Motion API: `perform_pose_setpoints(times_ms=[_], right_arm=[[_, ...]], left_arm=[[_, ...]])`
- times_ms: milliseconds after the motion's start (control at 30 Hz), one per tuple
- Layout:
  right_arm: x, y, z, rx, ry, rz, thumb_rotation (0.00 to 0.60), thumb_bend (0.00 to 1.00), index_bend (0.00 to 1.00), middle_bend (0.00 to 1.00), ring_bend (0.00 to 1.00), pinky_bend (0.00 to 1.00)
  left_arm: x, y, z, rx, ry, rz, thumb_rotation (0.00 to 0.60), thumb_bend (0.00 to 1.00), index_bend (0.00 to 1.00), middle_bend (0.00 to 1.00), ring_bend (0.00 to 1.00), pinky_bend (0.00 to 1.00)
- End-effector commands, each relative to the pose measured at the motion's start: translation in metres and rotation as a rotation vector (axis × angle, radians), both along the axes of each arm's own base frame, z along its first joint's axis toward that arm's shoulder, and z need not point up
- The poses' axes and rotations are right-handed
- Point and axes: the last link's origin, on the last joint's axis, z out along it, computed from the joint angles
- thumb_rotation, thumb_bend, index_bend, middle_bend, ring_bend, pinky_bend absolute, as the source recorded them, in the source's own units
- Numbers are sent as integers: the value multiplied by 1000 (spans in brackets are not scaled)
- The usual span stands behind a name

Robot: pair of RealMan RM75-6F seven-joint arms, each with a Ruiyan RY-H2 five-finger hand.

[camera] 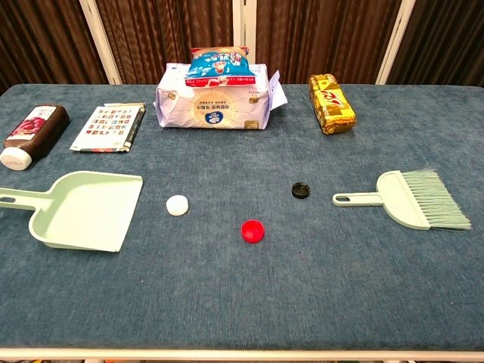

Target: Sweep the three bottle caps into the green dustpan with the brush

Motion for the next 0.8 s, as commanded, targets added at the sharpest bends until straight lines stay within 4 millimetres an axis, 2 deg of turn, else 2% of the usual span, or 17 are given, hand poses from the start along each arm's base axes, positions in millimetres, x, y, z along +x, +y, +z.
perform_pose_setpoints(times_ms=[33, 267, 433, 567, 667, 800], right_arm=[[0, -1, 0, 2, -5, 2, 600, 122, 229, 355, 176, 310], [8, -7, -6, 50, -49, 29, 600, 134, 228, 364, 178, 310], [29, -29, -25, 202, 20, 98, 600, 146, 230, 362, 176, 310], [52, -57, -46, 281, 82, 156, 600, 146, 231, 342, 142, 310], [69, -82, -73, 345, 150, 205, 600, 147, 230, 329, 122, 310], [81, -106, -108, 403, 238, 231, 600, 146, 230, 339, 108, 311]], left_arm=[[0, 1, -1, 2, 1, 1, 600, 18, 329, 306, 200, 156], [2, 3, -1, 3, -3, 2, 600, 8, 329, 306, 200, 156], [4, 5, 0, 11, -8, -15, 600, 7, 324, 306, 200, 156], [5, 5, -1, 6, -7, -21, 600, 7, 330, 306, 200, 156], [4, 5, -1, 1, -10, -19, 600, 7, 330, 306, 200, 156], [1, 2, 1, 10, -16, -9, 600, 7, 330, 306, 200, 156]])
